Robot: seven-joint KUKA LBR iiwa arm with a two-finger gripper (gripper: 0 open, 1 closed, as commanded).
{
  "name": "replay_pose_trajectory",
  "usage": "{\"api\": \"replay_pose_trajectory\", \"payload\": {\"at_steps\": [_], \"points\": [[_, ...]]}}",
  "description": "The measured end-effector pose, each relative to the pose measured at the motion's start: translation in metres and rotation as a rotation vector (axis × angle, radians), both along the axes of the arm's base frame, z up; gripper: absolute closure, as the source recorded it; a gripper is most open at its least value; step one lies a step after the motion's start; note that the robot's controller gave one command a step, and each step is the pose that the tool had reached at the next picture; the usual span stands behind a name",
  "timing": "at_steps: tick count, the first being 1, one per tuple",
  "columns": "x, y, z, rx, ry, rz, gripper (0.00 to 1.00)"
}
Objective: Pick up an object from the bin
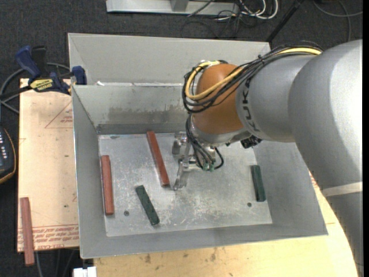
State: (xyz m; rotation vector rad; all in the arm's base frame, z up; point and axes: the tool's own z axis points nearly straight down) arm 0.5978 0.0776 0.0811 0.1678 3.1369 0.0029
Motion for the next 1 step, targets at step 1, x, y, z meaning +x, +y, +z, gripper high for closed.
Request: {"api": "replay_pose_trajectory", "payload": {"at_steps": [1], "points": [[-0.0302, 0.0681, 0.0369, 0.002, -0.001, -0.144, 0.0]]}}
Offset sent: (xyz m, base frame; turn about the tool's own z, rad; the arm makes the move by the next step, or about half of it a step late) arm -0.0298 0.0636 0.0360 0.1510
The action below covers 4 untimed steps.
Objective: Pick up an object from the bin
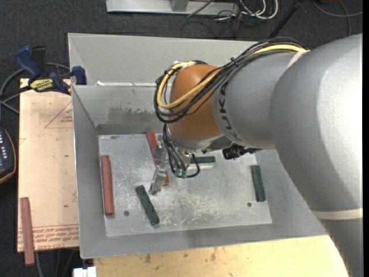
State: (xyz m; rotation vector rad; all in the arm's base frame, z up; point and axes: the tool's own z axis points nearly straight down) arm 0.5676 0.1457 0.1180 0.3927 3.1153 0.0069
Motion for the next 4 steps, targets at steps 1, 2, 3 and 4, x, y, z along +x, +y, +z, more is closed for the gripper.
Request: {"api": "replay_pose_trajectory", "payload": {"at_steps": [1, 2, 3, 4], "points": [[0.029, -0.043, -0.05, -0.005, 0.001, 0.04, 0.0], [0.03, -0.04, -0.047, -0.003, -0.002, 0.043, 1.0], [0.047, -0.027, 0.078, -0.001, -0.01, 0.018, 1.0], [0.031, -0.049, 0.147, -0.005, -0.007, 0.503, 1.0]]}}
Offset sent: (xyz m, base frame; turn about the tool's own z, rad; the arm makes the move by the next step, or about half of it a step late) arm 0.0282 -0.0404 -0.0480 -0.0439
